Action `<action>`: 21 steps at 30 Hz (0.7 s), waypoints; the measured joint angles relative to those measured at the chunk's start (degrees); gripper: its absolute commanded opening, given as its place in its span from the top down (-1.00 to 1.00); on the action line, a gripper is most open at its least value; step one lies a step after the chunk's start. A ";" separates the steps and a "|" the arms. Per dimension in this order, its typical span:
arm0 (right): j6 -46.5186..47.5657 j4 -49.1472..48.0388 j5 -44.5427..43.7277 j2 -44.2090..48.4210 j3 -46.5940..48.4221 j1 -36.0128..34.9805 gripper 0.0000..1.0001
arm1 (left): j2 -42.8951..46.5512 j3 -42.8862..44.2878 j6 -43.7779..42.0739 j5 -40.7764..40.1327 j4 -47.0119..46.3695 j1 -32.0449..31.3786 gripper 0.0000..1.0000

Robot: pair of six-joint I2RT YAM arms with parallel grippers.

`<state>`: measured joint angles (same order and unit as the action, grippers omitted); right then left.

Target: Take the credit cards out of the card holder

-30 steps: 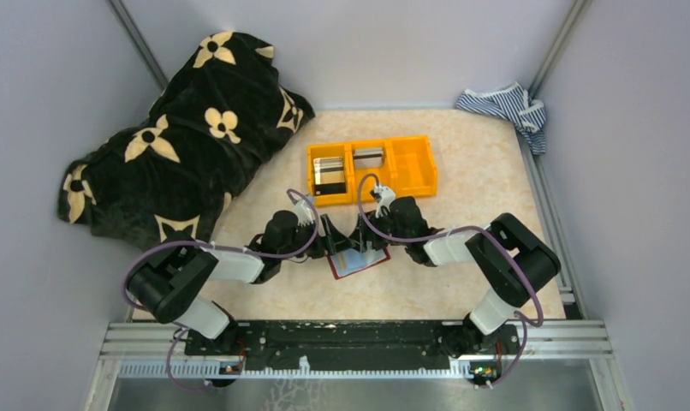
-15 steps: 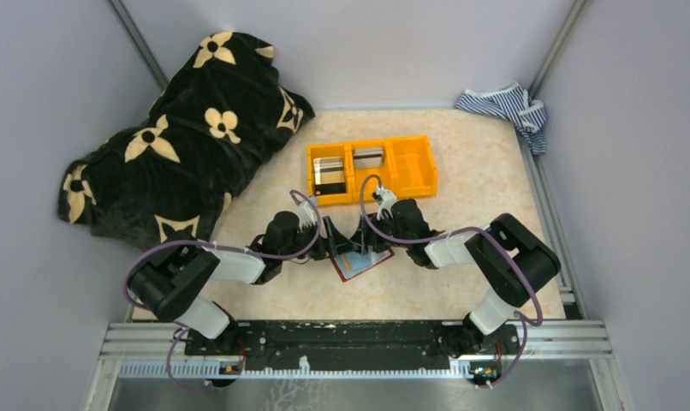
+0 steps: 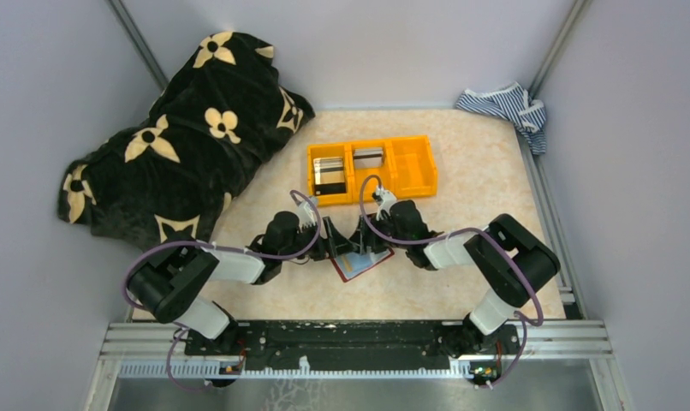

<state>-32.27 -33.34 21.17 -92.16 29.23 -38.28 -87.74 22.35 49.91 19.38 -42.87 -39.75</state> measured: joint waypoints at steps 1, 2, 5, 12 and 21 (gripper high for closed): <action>-0.07 -0.07 -0.15 0.00 0.00 -0.11 -0.33 | 0.11 0.00 -0.02 0.02 0.11 0.00 -0.71; -0.13 -0.13 -0.20 0.00 0.00 -0.17 -0.33 | 0.24 0.00 -0.02 0.02 0.31 0.00 -0.71; -0.33 -0.31 -0.20 -0.07 0.00 -0.22 -0.33 | 0.59 0.00 -0.02 0.00 0.68 0.00 -0.71; -0.35 -1.27 -0.02 -0.66 0.00 -0.22 -0.33 | 0.81 0.02 -0.07 -0.04 0.94 0.00 -0.70; -0.39 -1.90 -0.22 -0.85 0.00 -0.15 -0.34 | 0.57 1.38 -0.46 0.90 2.27 0.00 -0.69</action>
<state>-32.67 -35.24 20.95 -93.01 29.23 -38.44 -87.18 23.73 49.45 20.27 -40.60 -39.75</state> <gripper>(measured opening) 0.666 0.848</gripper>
